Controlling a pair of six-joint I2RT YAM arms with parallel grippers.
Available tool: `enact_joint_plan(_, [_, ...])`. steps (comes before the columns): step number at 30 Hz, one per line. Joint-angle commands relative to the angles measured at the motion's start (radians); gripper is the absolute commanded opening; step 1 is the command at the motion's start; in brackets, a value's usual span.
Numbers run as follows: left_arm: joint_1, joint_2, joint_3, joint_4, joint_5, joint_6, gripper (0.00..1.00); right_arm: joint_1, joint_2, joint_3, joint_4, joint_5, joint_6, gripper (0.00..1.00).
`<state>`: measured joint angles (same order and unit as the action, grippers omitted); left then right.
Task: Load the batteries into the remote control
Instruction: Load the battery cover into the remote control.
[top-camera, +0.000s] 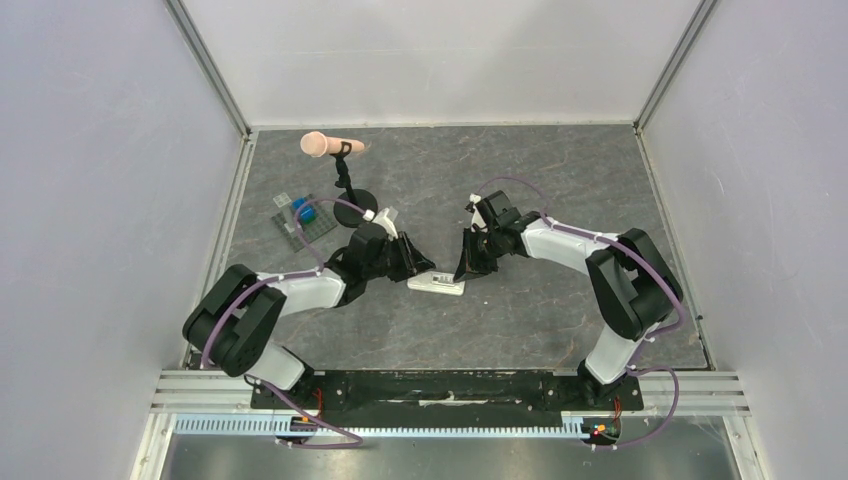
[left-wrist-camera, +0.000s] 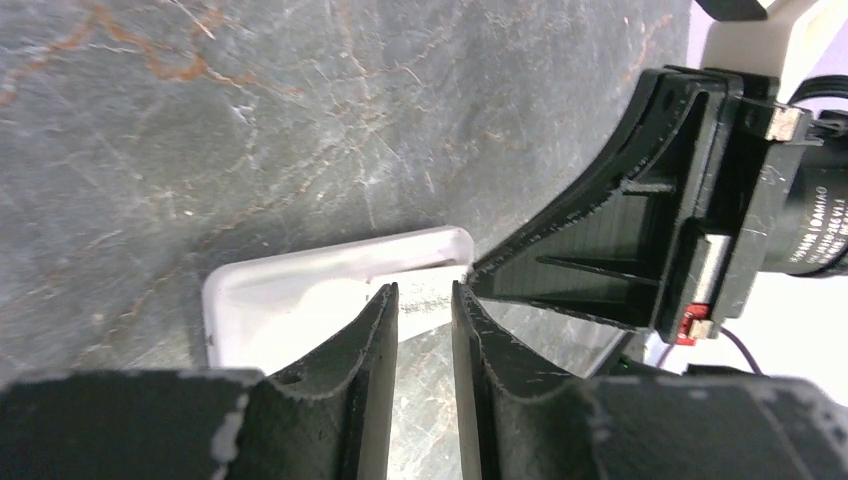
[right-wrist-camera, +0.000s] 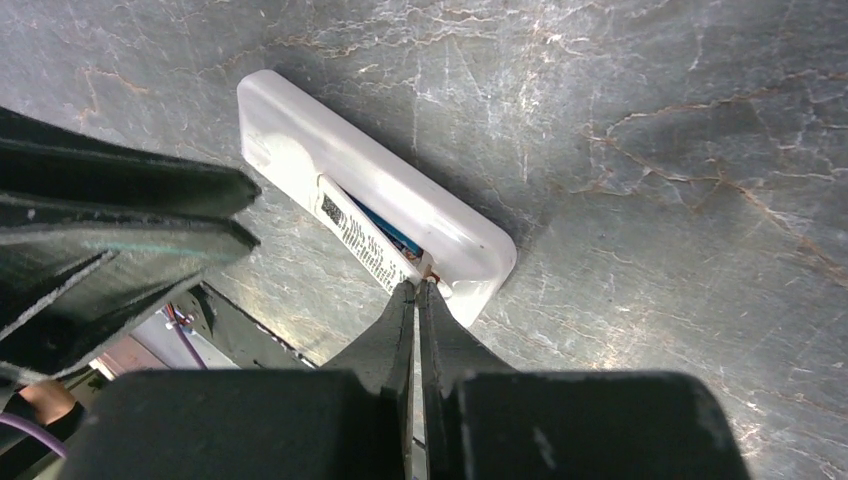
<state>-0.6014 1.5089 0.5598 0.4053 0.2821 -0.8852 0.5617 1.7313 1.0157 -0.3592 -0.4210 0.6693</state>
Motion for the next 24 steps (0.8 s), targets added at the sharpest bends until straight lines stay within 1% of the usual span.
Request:
enact_joint_plan(1, [0.004, -0.040, -0.006, -0.081, -0.107, 0.080, 0.32, -0.002, -0.006, 0.048, -0.025, -0.043, -0.002, 0.00])
enact_joint_plan(6, [0.003, -0.014, -0.016, -0.093, -0.108, 0.091, 0.31, -0.008, -0.021, 0.039, -0.025, -0.057, 0.011, 0.00])
enact_joint_plan(11, [0.003, 0.039, -0.016, -0.072, -0.090, 0.091, 0.27, -0.014, -0.019, 0.020, -0.011, -0.080, 0.023, 0.00])
enact_joint_plan(17, [0.003, 0.053, -0.017, -0.066, -0.088, 0.115, 0.24, -0.025, -0.011, 0.002, 0.017, -0.140, 0.045, 0.00])
enact_joint_plan(24, [0.002, 0.056, -0.019, -0.068, -0.087, 0.157, 0.24, -0.039, 0.028, -0.016, 0.034, -0.224, 0.049, 0.00])
